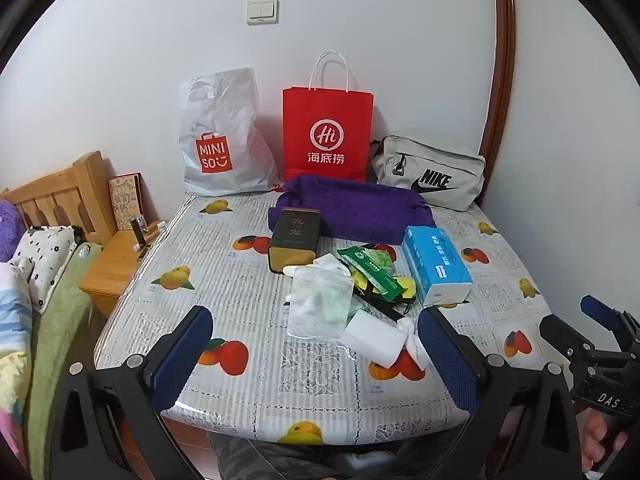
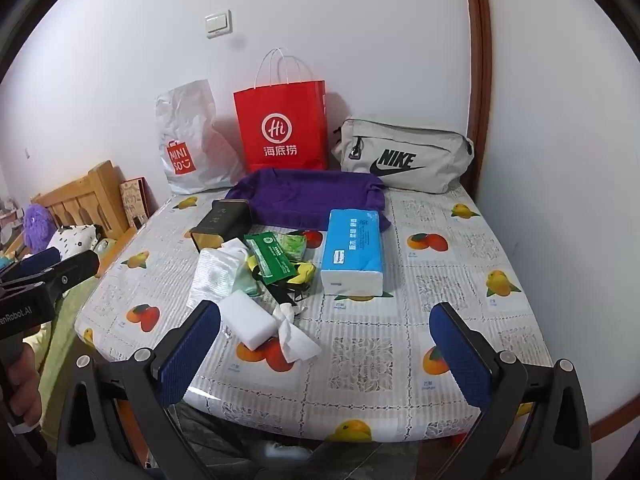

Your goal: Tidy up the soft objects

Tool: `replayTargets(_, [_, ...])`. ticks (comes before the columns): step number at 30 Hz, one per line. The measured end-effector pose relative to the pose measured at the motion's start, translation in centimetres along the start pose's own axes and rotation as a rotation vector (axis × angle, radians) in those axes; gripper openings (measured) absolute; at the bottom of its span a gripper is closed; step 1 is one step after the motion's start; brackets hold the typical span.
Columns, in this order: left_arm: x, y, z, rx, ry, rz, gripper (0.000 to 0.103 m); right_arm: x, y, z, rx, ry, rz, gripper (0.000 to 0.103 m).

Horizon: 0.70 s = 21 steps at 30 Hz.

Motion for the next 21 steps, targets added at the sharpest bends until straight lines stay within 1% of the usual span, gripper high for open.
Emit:
replayTargets(1, [0.02, 0.06, -0.08, -0.018, -0.003, -0.007, 0.103, -0.03, 0.0, -0.02, -0.002, -0.001, 0.002, 0.103])
replayTargets(3, [0.0, 0.03, -0.14, -0.024, -0.009, -0.007, 0.103, 0.0, -0.02, -0.06, -0.005, -0.002, 0.002, 0.103])
replayTargets(8, [0.26, 0.24, -0.12, -0.018, -0.02, 0.003, 0.103, -0.08, -0.02, -0.47, 0.0, 0.002, 0.011, 0.103])
replayTargets(21, [0.46, 0.73, -0.87, -0.023, -0.005, 0.012, 0.103, -0.13, 0.23, -0.91, -0.001, 0.003, 0.016, 0.103])
Point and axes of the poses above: each gripper's, at about its wrist camera, not at the fingertips, and z roughly the way its jaws point, x to its left, y to its top, the point moved 5 cm from there along z, roughly the way its jaws point, and after that the axes turned 3 degrees about z, right-handed, at the moved point
